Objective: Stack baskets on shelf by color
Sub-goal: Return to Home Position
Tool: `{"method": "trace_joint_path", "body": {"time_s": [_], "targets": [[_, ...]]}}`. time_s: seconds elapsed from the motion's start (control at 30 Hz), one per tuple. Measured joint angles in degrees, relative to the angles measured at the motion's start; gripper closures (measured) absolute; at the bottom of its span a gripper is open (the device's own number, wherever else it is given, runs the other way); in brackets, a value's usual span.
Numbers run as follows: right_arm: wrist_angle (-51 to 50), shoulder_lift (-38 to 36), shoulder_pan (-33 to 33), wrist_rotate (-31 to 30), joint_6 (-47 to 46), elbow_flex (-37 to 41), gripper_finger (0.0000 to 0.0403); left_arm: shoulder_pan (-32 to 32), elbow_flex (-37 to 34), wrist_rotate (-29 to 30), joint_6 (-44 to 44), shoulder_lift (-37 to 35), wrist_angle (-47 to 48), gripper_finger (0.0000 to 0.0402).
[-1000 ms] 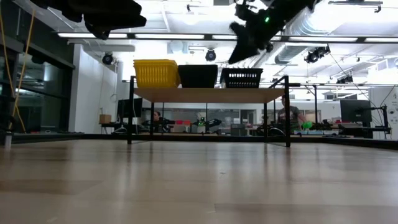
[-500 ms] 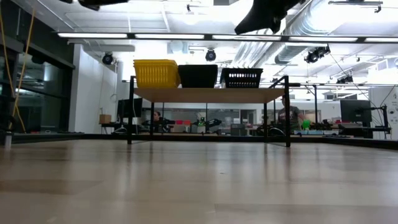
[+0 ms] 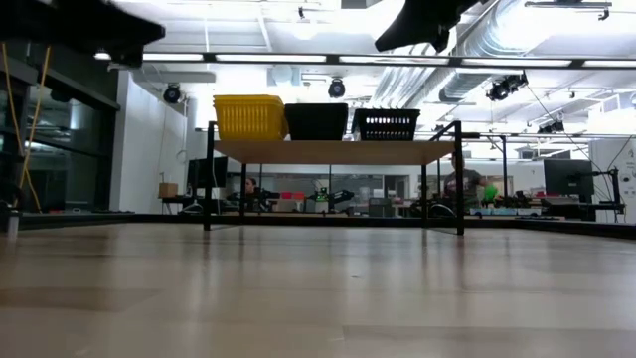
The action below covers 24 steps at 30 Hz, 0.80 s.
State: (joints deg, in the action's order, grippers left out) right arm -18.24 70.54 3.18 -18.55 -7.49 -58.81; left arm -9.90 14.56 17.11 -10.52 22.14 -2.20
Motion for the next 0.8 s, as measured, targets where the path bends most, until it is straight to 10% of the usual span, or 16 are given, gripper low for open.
{"method": "trace_joint_path", "body": {"time_s": [0.57,0.8], "targets": [[-10.4,-8.4,-0.6,3.6,-4.5,0.4,0.0403,16.6,-14.0,-15.2,5.8,-16.1,0.8,0.0401],[-4.5,-20.4,1.4,2.7,-8.2,14.1,0.0403,21.2,-14.0,-21.9,8.0,-17.2,0.7,0.0401]]}}
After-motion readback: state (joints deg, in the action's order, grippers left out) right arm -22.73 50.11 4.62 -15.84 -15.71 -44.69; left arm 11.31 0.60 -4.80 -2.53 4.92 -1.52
